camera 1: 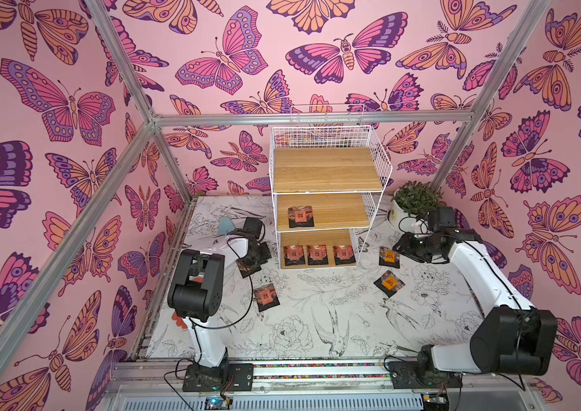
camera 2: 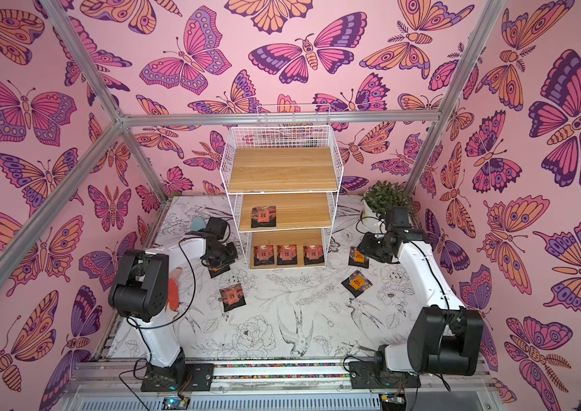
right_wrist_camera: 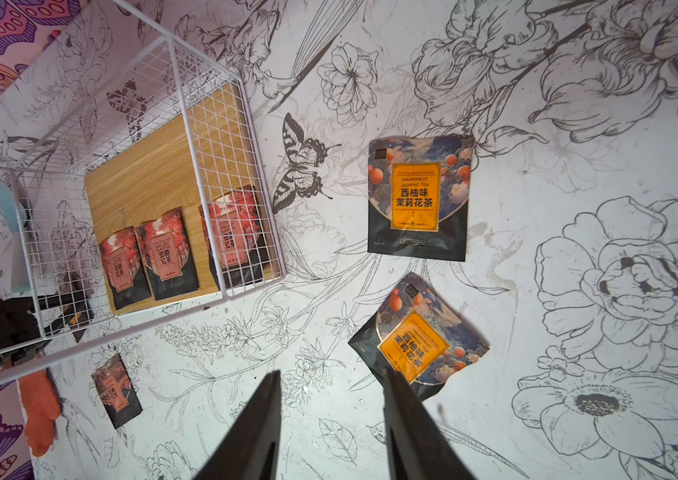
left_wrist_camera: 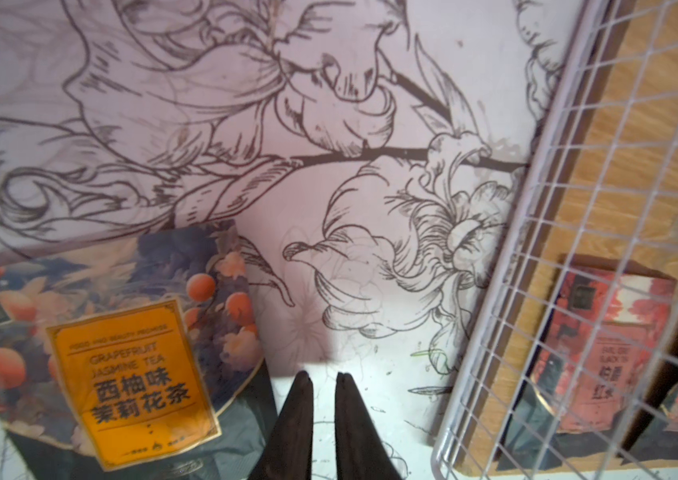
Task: Remove the tea bags from the shelf
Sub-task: Adjust the tea bag at the center of the board.
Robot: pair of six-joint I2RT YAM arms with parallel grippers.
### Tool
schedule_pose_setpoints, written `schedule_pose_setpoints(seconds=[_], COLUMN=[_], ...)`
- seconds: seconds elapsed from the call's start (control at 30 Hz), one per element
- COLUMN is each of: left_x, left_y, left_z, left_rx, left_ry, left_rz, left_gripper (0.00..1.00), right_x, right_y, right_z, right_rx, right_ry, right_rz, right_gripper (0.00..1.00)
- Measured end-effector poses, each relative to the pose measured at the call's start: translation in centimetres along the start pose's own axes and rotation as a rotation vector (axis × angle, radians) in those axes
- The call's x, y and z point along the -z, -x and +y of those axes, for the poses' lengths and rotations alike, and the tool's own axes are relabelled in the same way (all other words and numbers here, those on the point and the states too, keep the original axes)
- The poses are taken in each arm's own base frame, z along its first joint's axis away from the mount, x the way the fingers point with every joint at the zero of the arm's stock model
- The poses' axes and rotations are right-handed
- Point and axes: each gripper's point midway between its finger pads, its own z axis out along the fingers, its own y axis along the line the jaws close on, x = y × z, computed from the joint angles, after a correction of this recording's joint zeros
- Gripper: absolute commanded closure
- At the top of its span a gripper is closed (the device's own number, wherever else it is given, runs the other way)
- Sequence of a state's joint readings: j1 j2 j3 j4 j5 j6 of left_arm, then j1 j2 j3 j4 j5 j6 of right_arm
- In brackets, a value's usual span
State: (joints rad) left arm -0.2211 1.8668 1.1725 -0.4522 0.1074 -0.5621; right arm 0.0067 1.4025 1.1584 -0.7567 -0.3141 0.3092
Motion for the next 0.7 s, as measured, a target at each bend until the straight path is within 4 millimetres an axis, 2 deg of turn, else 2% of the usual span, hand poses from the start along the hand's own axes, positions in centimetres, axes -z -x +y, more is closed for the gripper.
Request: schedule_pose_setpoints(seconds=[0.47,0.7], left_x=[0.3,1.0], left_y=[-0.9,-0.8], left_z=[1.5,1.3], left_rx=[0.003,-0.003], left_ry=[0.067,0.062], left_rz=[0.018,0.004], left_gripper=[0.85,0.84], right_x=[0.0,0.0], right_y=[0.0,0.0], right_z=[0.0,0.0], right_rx=[0.000,0.000], right_ry=[0.000,0.000], right_rz=[0.000,0.000], right_gripper=[0.55,0.55])
